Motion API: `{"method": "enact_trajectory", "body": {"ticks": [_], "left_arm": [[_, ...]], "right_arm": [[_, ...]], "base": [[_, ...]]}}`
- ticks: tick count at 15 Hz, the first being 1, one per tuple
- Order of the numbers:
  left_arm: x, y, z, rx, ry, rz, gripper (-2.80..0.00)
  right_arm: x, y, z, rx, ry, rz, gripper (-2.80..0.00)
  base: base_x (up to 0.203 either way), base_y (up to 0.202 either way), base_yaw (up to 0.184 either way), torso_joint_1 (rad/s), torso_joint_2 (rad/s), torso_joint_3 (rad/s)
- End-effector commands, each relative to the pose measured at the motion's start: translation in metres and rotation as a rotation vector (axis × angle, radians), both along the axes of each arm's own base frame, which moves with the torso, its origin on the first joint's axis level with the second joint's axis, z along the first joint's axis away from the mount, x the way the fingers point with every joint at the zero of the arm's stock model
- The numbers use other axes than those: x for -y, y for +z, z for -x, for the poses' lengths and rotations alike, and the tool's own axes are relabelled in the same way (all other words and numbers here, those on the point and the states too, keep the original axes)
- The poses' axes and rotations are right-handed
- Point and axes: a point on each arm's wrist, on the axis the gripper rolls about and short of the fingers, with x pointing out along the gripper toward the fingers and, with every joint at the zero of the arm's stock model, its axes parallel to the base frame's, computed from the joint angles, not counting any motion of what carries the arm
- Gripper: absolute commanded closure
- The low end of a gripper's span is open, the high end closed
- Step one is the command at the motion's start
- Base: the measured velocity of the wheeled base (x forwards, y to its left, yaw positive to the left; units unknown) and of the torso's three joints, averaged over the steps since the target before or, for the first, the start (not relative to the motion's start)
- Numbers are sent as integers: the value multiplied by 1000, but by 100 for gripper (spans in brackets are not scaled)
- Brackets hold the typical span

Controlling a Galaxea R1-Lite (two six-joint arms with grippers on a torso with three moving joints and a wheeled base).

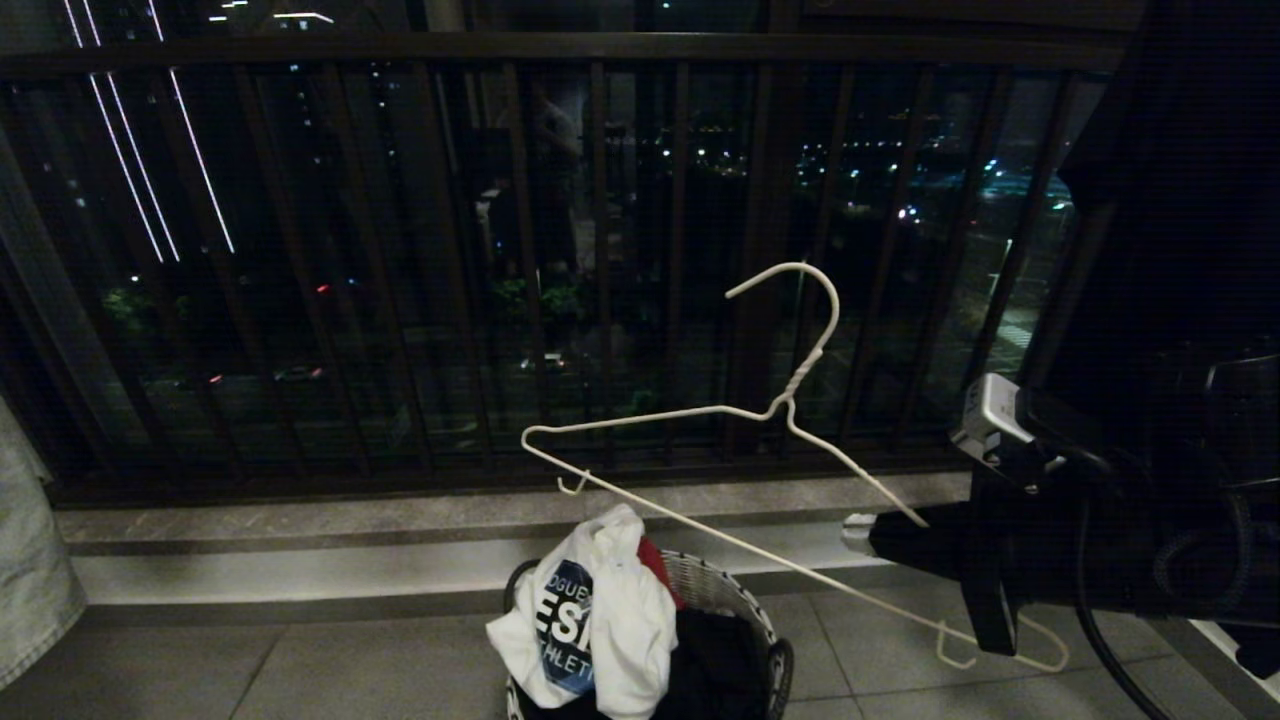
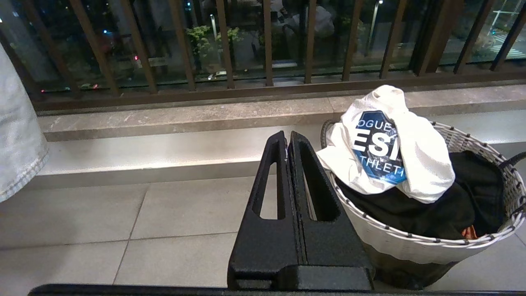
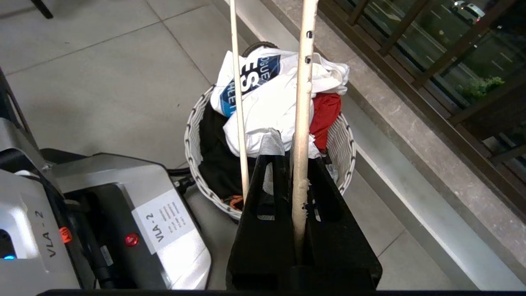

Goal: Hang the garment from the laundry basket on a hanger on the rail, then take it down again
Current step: Pick up clothes from the basket

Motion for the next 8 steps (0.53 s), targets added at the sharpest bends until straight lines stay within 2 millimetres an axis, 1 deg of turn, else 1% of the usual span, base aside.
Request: {"method": "enact_trajectory", "body": {"ticks": [1, 5, 8], "left_arm": [[0, 0, 0, -1, 0, 0, 0], [0, 0, 0, -1, 1, 0, 0], [0, 0, 0, -1, 1, 0, 0]], "right_arm": [[0, 0, 0, 4, 2, -1, 0], [1, 0, 0, 4, 0, -1, 0], [6, 2, -3, 11, -24, -4, 0]], "base": [[0, 0, 0, 0, 0, 0], [0, 0, 0, 0, 0, 0], [0, 0, 0, 0, 0, 0]]}}
